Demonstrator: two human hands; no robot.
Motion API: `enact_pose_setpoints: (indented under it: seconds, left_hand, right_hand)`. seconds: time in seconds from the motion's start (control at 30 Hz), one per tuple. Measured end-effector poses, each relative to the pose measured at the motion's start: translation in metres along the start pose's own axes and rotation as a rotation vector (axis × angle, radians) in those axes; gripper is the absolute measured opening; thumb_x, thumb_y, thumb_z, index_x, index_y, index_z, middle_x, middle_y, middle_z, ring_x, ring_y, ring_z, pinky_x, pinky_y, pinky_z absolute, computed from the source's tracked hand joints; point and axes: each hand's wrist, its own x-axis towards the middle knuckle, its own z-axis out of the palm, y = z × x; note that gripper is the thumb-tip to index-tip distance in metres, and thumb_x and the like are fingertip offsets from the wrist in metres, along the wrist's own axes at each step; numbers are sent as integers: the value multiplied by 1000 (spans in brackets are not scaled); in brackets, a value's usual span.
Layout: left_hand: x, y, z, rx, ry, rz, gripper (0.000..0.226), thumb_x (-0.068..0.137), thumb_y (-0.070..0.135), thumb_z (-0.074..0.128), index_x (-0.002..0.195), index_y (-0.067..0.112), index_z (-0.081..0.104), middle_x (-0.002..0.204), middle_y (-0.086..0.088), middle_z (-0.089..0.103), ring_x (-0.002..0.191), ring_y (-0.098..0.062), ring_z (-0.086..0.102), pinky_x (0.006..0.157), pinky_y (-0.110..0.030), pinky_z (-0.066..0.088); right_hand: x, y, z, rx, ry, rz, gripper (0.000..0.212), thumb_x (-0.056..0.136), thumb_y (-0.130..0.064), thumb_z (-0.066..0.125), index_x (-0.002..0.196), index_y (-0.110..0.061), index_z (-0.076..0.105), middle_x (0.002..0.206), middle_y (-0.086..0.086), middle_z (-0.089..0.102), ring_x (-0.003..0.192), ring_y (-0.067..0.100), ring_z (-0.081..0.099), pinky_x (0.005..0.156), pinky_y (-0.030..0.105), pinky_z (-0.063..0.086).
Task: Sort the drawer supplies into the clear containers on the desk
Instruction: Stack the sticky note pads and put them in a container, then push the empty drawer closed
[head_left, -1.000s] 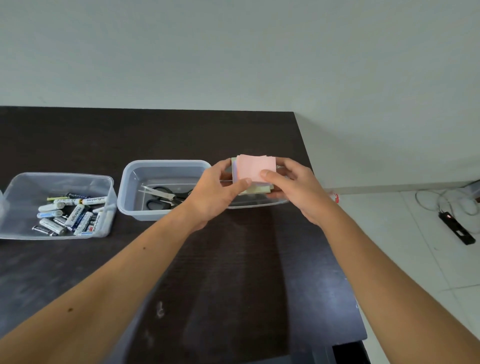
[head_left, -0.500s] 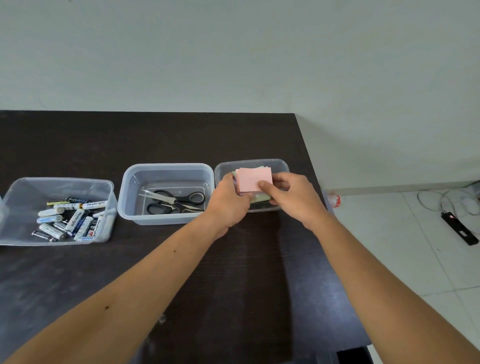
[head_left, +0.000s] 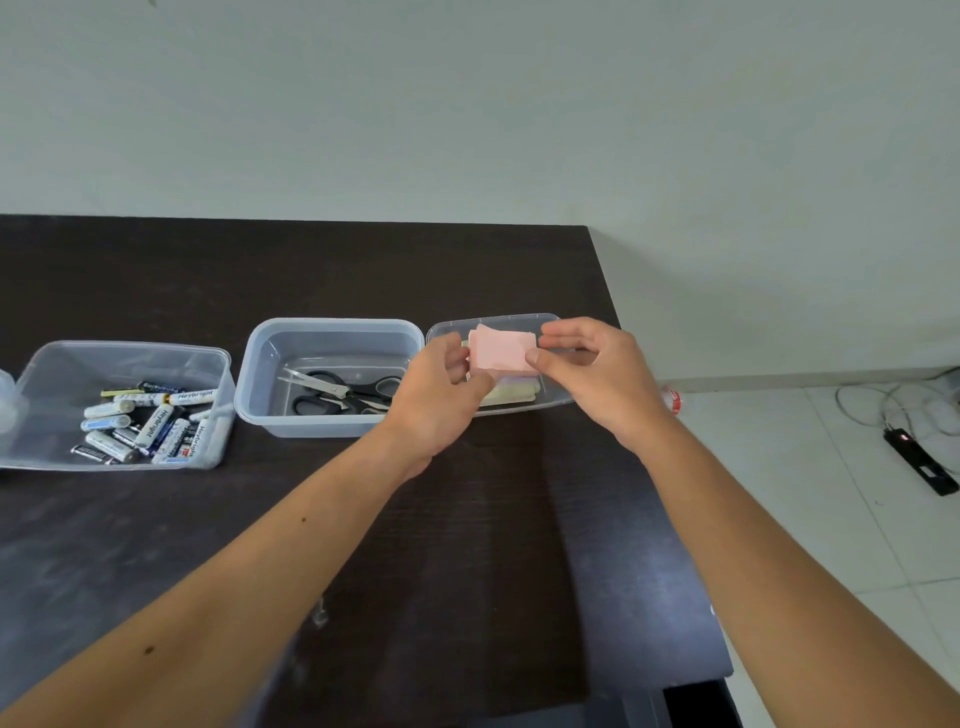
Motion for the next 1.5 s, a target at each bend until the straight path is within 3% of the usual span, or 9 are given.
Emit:
enact_pose_setpoints:
  seconds: [0.07, 0.17, 0.43, 0.7, 0.8, 1.03, 1.27, 1.4, 1.5]
  left_hand:
    - [-12, 3, -3, -10, 4, 29, 72, 99, 16, 72, 160, 11, 33, 154, 2, 53, 138, -12, 55, 115, -34, 47]
    - [-30, 4, -7, -4, 21, 84, 75, 98, 15, 73, 162, 13, 32, 161, -1, 48, 145, -13, 49, 120, -34, 43]
    - [-125, -48, -25, -110, 21, 266, 45, 94, 6, 75, 136, 19, 64, 127, -1, 74, 121, -15, 71, 106, -32, 55]
    - [-240, -140, -6, -105, 27, 277, 41, 84, 18, 85, 123, 22, 71, 120, -1, 76, 120, -21, 72, 106, -34, 55]
    - [-280, -176, 5, 10, -80, 242, 50, 74, 36, 94, 119, 38, 72, 120, 11, 76, 118, -15, 72, 105, -29, 54]
    - [-333, -244, 21, 377, -421, 125, 81, 55, 65, 97, 127, 42, 68, 124, 29, 62, 120, 1, 62, 103, -20, 48]
    - [-351, -276, 20, 620, -531, 61, 52, 64, 65, 86, 109, 48, 66, 106, 29, 61, 100, 7, 60, 86, -9, 45]
    - [-359, -293, 20, 722, -548, 174, 39, 70, 55, 78, 105, 39, 69, 101, 25, 62, 88, 7, 56, 78, -5, 39]
    - [-359, -299, 19, 709, -519, 267, 22, 74, 41, 75, 94, 35, 68, 93, 20, 65, 82, 5, 55, 74, 0, 35]
  right_hand:
    - [-10, -1, -4, 37, -2, -28, 34, 89, -32, 85, 122, -29, 73, 113, -17, 76, 101, -1, 72, 90, 29, 61]
    - [-28, -1, -10, 81, 3, -59, 33, 89, -25, 85, 121, -24, 74, 115, -14, 77, 101, 3, 74, 91, 29, 63]
    - [-126, 18, -21, 186, -102, -82, 34, 86, -18, 87, 118, -26, 75, 111, -12, 78, 103, 7, 76, 92, 25, 61]
    - [-254, 61, -8, 94, -171, -210, 30, 85, -23, 86, 114, -25, 76, 107, -11, 75, 104, 17, 74, 89, 24, 60]
    - [-303, 89, 1, 54, -303, -259, 36, 82, -31, 88, 115, -26, 75, 109, -11, 73, 102, 18, 73, 87, 29, 59]
    - [-385, 152, 19, -185, -811, -143, 63, 73, -66, 87, 127, -39, 69, 121, -25, 57, 113, 5, 61, 97, 21, 49]
    - [-408, 185, 17, -353, -865, -135, 61, 70, -71, 80, 122, -42, 68, 121, -28, 56, 111, 3, 60, 93, 15, 47]
    - [-413, 196, 18, -408, -854, -217, 26, 83, -46, 72, 107, -37, 71, 110, -22, 61, 97, 1, 60, 82, 10, 43]
    - [-411, 198, 19, -439, -856, -274, 19, 84, -38, 70, 102, -35, 72, 104, -19, 63, 95, 1, 60, 79, 11, 46]
